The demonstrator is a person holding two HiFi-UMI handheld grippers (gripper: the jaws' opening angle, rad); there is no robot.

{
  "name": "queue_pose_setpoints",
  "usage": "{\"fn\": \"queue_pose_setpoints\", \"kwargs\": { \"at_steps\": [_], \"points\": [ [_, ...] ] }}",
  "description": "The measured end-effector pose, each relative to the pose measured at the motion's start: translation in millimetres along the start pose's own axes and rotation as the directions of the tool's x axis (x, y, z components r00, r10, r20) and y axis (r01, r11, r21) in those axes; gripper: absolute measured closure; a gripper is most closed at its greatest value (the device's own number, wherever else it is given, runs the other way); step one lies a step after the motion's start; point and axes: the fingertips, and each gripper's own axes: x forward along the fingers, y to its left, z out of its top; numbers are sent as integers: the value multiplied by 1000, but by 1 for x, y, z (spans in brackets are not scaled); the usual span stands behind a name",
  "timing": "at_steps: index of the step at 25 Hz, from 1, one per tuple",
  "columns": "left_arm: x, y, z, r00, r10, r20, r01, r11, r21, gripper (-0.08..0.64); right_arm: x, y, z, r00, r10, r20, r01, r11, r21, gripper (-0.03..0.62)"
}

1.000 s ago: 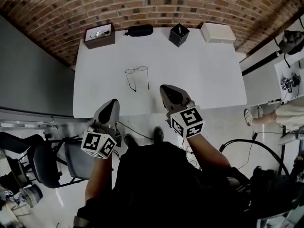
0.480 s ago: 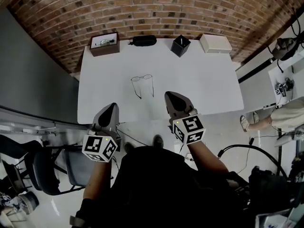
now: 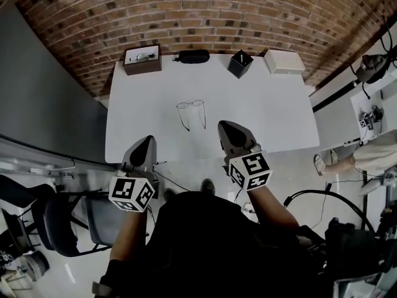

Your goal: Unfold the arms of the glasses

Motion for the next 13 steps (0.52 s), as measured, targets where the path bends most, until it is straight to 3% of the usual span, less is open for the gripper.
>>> {"fn": "queue_pose_setpoints", "kwargs": {
  "at_steps": [5,13],
  "points": [
    [-3,2,0,1000,-8,-1,8,1000,-3,551,0,2,3,1000,-2,16,1,1000,30,584],
    [-12,21,8,999,46,14,-46,999,13,551,-2,-7,6,999,-40,22,40,999,34,584]
  ]
}}
